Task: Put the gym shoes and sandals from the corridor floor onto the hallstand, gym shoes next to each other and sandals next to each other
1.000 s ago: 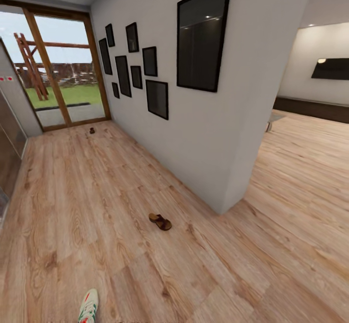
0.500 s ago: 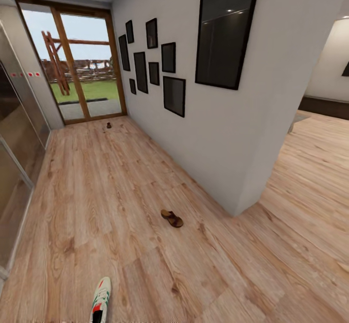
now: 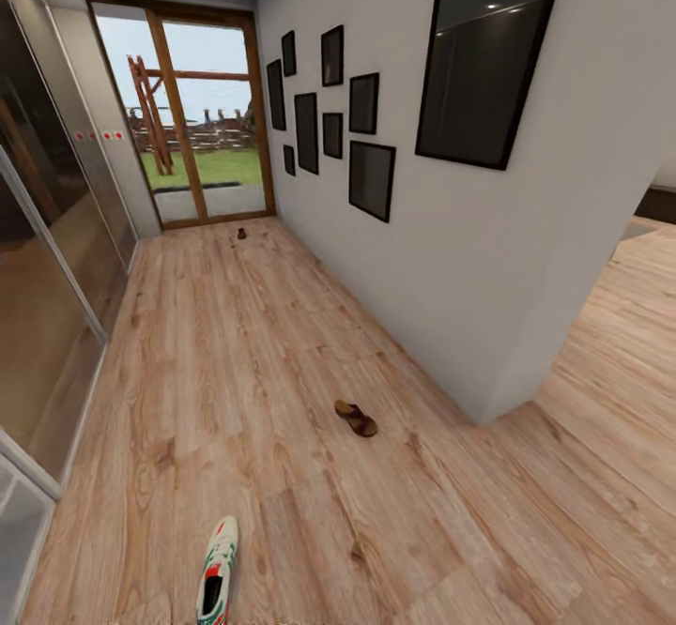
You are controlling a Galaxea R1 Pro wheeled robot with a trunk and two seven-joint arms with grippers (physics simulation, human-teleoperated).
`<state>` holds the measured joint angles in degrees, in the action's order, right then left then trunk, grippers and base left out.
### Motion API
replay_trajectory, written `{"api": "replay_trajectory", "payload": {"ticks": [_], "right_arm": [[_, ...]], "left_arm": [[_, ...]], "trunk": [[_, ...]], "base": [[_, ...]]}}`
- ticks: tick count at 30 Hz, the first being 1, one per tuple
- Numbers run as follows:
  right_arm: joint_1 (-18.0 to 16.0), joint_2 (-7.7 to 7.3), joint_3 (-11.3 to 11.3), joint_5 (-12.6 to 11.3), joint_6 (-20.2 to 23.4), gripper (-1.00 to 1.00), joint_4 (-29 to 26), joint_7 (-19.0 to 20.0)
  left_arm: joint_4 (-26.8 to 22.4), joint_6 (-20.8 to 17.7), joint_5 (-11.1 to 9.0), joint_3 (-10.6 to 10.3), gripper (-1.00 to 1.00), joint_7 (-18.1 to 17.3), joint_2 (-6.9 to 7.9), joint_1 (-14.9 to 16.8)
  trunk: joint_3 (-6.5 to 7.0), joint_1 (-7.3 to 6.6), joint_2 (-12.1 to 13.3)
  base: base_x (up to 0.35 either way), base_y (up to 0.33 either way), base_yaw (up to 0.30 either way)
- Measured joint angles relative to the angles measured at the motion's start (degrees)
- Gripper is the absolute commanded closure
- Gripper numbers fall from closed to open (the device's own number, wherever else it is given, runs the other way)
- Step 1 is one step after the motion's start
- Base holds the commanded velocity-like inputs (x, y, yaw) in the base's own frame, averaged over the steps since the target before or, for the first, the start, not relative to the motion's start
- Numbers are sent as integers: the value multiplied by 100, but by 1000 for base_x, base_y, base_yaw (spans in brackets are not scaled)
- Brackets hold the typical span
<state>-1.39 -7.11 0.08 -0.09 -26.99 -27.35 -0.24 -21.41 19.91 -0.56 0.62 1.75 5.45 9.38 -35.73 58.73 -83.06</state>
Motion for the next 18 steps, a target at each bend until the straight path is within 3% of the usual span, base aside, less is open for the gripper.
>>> {"api": "replay_trajectory", "payload": {"ticks": [18], "right_arm": [[0,0,0,0,0,-100,-11,0]], "left_arm": [[1,-6,-7,8,-100,4,6,8]], "trunk": [[-118,0,0]], "base": [[0,0,203]]}}
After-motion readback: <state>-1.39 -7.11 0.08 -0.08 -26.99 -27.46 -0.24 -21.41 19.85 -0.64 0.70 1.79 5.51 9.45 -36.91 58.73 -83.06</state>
